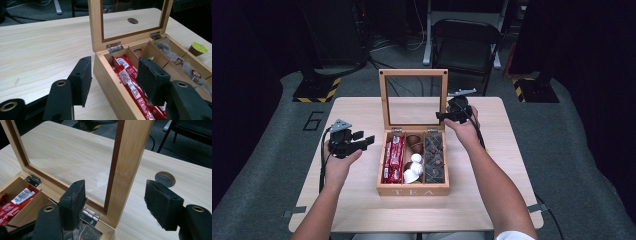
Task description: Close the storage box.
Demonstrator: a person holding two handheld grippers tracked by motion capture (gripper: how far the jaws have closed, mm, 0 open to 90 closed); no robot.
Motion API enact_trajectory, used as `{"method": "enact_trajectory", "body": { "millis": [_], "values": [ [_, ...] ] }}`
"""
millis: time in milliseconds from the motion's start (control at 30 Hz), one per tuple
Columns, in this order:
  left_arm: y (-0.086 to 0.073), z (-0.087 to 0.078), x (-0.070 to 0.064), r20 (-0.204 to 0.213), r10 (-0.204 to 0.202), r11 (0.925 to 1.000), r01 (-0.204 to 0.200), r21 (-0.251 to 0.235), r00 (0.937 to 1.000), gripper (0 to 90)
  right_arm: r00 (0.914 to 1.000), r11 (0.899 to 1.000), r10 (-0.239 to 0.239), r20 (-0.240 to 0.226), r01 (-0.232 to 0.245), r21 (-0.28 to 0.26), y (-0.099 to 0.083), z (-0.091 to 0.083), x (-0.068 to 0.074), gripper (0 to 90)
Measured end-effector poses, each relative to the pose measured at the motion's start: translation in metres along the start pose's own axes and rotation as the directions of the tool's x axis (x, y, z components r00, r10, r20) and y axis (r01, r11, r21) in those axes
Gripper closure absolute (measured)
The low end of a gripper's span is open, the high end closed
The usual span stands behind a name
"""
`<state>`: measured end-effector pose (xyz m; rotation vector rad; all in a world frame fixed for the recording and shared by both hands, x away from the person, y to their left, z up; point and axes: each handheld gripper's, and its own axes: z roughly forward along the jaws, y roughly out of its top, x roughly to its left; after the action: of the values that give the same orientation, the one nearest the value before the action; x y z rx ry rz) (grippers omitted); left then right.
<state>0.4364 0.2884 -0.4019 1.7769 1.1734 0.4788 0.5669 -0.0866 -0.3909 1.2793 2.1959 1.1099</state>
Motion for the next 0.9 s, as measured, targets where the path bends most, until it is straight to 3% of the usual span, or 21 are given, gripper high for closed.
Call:
{"method": "enact_trajectory", "body": {
  "millis": [300, 600, 733, 900],
  "values": [
    [-0.0009, -0.0029, 0.003, -0.003, -0.001, 1.0, 0.001, 0.001, 1.0, 45.6, 0.9993, 1.0, -0.02, -0.032, 0.019, -0.006, 0.0026, 0.009, 0.002, 34.6],
    [-0.0014, -0.0035, 0.0029, -0.007, -0.004, 1.0, 0.004, 0.003, 1.0, 45.7, 0.9993, 1.0, -0.029, -0.024, 0.029, -0.003, 0.0047, 0.0105, 0.0041, 34.8],
    [-0.0013, -0.0034, 0.0028, -0.006, -0.003, 1.0, 0.003, -0.001, 1.0, 45.6, 0.9995, 1.0, -0.029, -0.013, 0.029, -0.003, 0.0052, 0.0105, 0.005, 37.6],
    [-0.0009, -0.0026, 0.0019, -0.003, -0.003, 1.0, 0.003, 0.0, 1.0, 45.6, 0.9998, 1.0, -0.018, -0.007, 0.018, 0.003, 0.0056, 0.0071, 0.0019, 47.7]
  ]
}}
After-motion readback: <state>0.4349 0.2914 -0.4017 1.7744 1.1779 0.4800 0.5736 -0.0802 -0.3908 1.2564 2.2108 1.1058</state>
